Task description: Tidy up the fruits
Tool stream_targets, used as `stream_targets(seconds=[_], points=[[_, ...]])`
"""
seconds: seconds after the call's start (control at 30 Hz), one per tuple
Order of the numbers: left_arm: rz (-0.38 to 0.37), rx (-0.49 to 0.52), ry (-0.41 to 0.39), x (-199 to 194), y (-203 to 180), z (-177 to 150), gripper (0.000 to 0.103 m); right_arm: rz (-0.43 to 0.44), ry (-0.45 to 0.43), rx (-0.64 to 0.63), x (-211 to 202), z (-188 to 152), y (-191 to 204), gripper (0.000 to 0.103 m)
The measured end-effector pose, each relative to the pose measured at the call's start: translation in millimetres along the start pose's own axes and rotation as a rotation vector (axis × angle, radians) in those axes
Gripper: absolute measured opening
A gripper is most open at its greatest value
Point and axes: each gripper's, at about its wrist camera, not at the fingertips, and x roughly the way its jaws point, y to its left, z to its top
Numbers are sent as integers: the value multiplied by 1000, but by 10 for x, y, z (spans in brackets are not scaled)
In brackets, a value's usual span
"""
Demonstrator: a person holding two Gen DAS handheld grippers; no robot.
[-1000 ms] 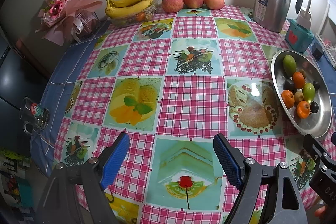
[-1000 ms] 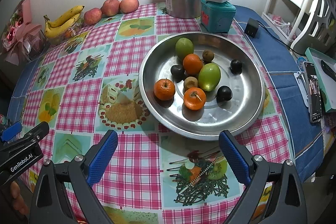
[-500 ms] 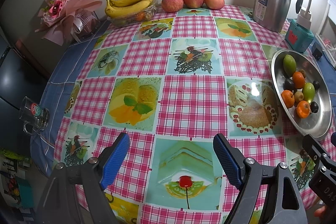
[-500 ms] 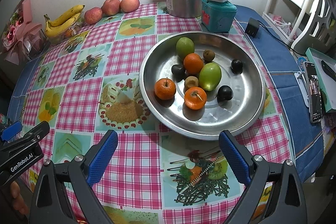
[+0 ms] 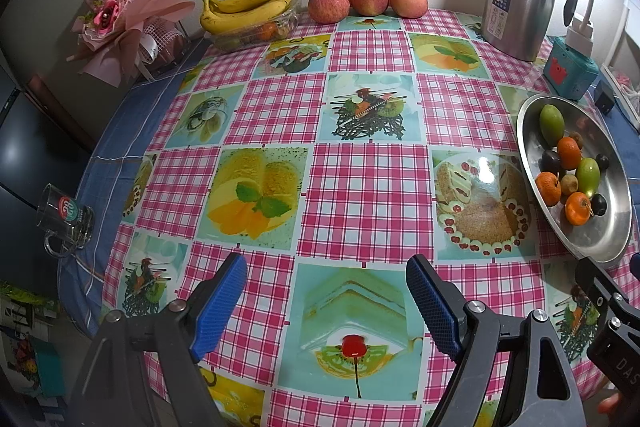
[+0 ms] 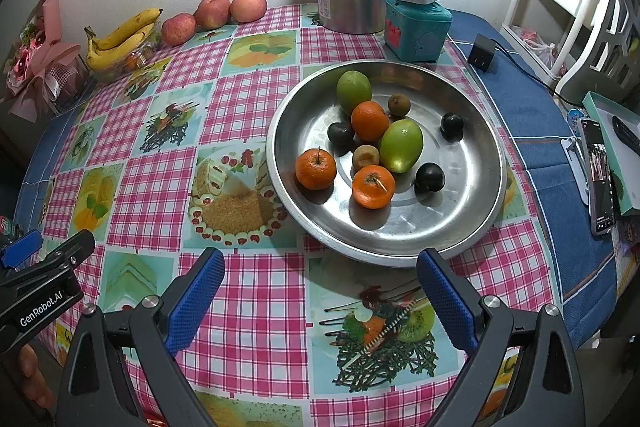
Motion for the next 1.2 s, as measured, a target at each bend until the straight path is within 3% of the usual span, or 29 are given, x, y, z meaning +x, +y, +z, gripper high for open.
stream_targets(seconds=[1.2], points=[[2, 1, 2, 3, -2, 3, 84, 2, 9, -8, 18, -10, 14, 97]])
